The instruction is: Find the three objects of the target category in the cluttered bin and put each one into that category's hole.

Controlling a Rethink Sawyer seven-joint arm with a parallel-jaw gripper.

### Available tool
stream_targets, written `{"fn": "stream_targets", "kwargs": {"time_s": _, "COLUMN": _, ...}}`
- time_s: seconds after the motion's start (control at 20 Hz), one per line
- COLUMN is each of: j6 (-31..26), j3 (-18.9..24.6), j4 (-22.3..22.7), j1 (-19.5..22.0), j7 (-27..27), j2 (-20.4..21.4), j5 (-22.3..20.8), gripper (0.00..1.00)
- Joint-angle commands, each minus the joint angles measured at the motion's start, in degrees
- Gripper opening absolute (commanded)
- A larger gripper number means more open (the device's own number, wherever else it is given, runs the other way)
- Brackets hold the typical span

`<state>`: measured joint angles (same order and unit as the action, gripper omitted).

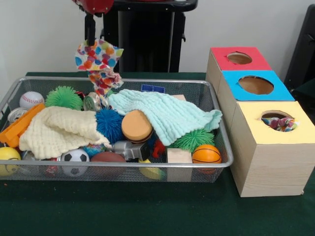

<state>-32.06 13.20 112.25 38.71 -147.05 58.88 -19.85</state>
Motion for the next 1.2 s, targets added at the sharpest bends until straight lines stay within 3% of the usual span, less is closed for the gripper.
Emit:
{"fn": "stream_targets", "kwargs": {"time_s": 0.05, "j6": -10.27, "j3": 3.30, "j4": 0.44, "j1": -1.80, "j7": 4.60, "j2": 3.88, "j5": 4.76, "gripper": 0.00}}
{"fn": "stream_targets", "kwargs": {"time_s": 0.4, "j6": -3.60, "j3": 7.62, "j4": 4.50, "j1": 0.01, "j7": 5.42, "j2": -0.25, "j5": 9.68, "gripper": 0.00}}
{"fn": "stream_targets", "kwargs": {"time_s": 0.5, "j6": -1.42, "j3": 8.57, "j4": 6.62, "j1": 0.09, "j7": 3.85, "j2": -1.36, "j5": 12.04, "gripper": 0.00}}
{"fn": "stream_targets", "kwargs": {"time_s": 0.65, "j6": 1.26, "j3": 7.78, "j4": 6.99, "j1": -1.44, "j7": 1.55, "j2": -2.91, "j5": 11.86, "gripper": 0.00}}
{"fn": "stream_targets", "kwargs": {"time_s": 1.2, "j6": -0.21, "j3": 4.75, "j4": 4.71, "j1": -7.45, "j7": -3.53, "j2": -3.07, "j5": 13.58, "gripper": 0.00}}
